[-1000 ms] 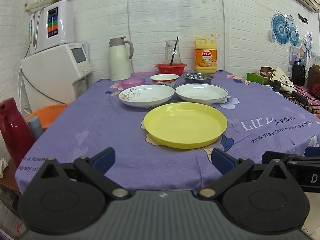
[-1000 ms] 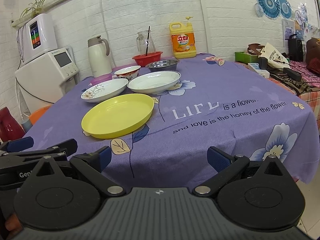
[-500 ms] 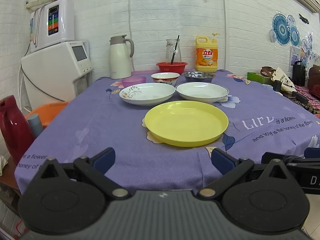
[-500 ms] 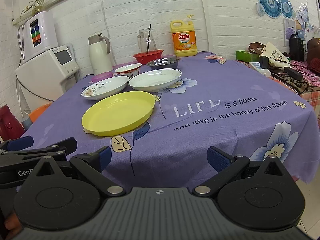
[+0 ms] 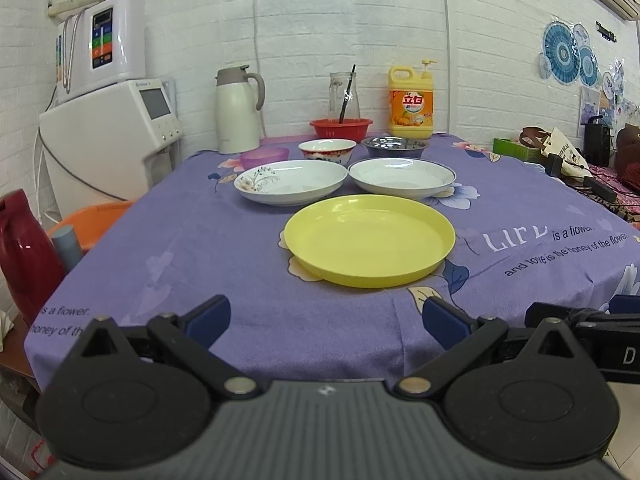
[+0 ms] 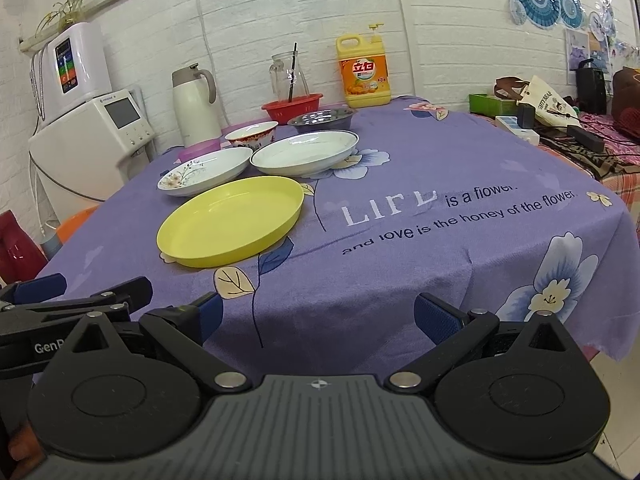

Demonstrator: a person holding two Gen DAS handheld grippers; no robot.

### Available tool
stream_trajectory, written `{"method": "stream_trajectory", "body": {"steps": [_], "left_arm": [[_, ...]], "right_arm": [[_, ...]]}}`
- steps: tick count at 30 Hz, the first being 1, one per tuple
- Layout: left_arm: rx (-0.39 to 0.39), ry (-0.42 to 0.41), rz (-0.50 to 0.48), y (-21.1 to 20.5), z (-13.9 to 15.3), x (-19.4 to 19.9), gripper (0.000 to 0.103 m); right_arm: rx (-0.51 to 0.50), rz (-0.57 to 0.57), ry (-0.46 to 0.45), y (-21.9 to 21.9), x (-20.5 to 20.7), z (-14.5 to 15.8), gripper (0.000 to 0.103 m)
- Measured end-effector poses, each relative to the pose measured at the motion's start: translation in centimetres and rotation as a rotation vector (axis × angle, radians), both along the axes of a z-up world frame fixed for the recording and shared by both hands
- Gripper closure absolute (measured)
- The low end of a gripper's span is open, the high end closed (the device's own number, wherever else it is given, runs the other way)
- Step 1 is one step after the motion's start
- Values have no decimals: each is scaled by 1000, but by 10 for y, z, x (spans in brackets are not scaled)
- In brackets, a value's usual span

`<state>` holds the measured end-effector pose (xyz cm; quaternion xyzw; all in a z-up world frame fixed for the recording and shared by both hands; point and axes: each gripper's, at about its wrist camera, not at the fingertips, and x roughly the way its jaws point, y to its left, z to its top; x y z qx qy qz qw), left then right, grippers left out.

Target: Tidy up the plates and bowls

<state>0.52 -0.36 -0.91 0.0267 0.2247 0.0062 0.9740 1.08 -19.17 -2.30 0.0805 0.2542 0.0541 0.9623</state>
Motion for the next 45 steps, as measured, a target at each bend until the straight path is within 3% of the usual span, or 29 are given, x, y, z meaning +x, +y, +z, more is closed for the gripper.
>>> {"method": "stream_trajectory", "body": {"steps": [33, 41, 45], "left_arm": [[-4, 1, -17, -9, 1, 12, 1], [-5, 34, -4, 2, 13, 51, 1], [-27, 104, 25, 21, 12, 93, 1]], "right_arm": [[3, -34, 6, -14, 2, -3, 0], [-3, -42, -34, -23, 3, 5, 0], [-30, 21, -9, -12, 41, 12, 0]]}}
